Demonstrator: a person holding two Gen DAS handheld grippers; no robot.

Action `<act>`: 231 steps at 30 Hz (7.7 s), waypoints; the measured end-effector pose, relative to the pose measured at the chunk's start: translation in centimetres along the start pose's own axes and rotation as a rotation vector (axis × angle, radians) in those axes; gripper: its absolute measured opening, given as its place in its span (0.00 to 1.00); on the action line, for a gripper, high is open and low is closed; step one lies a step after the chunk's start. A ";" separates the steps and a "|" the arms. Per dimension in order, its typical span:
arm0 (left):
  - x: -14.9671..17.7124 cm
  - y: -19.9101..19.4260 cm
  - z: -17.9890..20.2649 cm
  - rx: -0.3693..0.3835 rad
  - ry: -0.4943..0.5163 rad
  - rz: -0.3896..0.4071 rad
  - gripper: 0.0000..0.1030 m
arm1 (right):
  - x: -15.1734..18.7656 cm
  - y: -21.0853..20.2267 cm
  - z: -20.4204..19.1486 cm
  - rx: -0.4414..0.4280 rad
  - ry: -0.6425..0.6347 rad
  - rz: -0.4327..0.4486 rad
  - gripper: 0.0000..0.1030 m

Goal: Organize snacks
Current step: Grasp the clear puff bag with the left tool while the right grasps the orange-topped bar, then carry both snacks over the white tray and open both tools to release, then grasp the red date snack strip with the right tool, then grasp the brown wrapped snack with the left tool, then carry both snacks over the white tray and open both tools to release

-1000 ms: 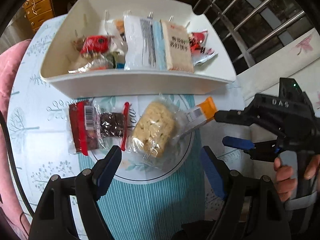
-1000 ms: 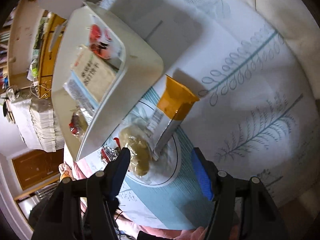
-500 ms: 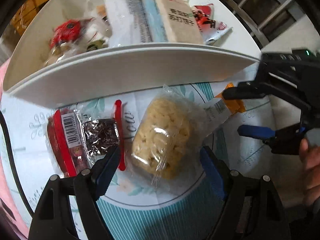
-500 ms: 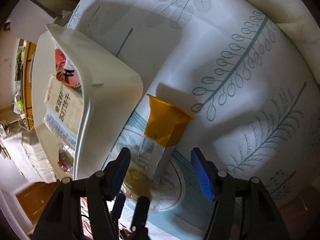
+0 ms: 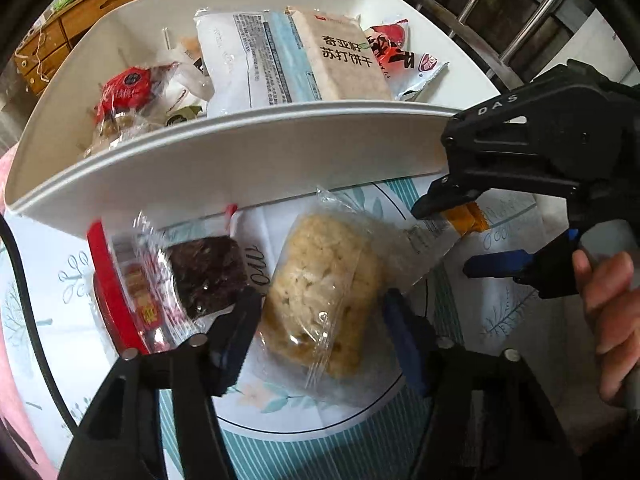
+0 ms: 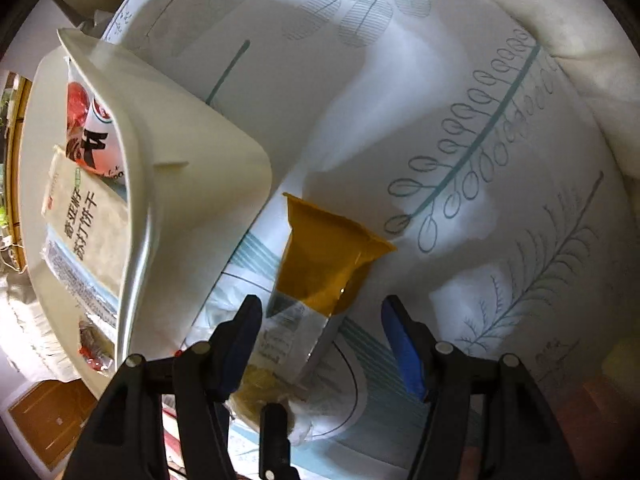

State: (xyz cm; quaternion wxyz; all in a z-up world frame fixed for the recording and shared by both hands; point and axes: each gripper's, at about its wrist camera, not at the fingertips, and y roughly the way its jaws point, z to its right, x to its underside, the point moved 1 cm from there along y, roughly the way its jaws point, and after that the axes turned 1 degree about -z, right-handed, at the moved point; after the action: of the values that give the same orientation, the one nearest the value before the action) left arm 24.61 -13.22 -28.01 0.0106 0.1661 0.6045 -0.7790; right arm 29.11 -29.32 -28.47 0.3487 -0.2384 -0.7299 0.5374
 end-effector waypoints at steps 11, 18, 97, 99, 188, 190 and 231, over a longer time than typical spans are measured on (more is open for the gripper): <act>1.0 0.2 -0.8 0.061 -0.062 -0.028 0.52 | 0.4 0.3 -2.5 0.104 -0.034 0.007 0.46; 2.5 -1.1 -2.5 0.039 -0.103 -0.031 0.50 | 0.2 0.6 -1.4 0.071 -0.030 -0.006 0.36; -7.7 -20.4 -8.1 -0.157 -0.288 0.187 0.82 | 3.0 -15.6 -6.5 -0.353 -0.681 0.348 0.52; -6.4 -21.3 -8.4 -0.177 -0.307 0.201 0.83 | 4.2 -15.8 -6.2 -0.358 -0.715 0.343 0.55; -0.3 0.1 -12.6 -0.201 -0.137 -0.046 0.64 | 15.8 1.4 -2.7 -0.072 -0.853 0.596 0.38; -0.4 0.4 -11.7 -0.221 -0.145 -0.044 0.58 | 15.6 1.2 -2.7 -0.074 -0.863 0.593 0.38; -8.7 -19.9 -7.7 -0.295 -0.387 0.304 0.59 | 8.7 -15.2 -9.7 -0.410 -1.176 0.690 0.42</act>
State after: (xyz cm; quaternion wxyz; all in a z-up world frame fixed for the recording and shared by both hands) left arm 30.36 -2.19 -8.67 0.2665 0.0998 0.6663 -0.6893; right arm 31.39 -21.76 -10.05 -0.3450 -0.1872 -0.7662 0.5088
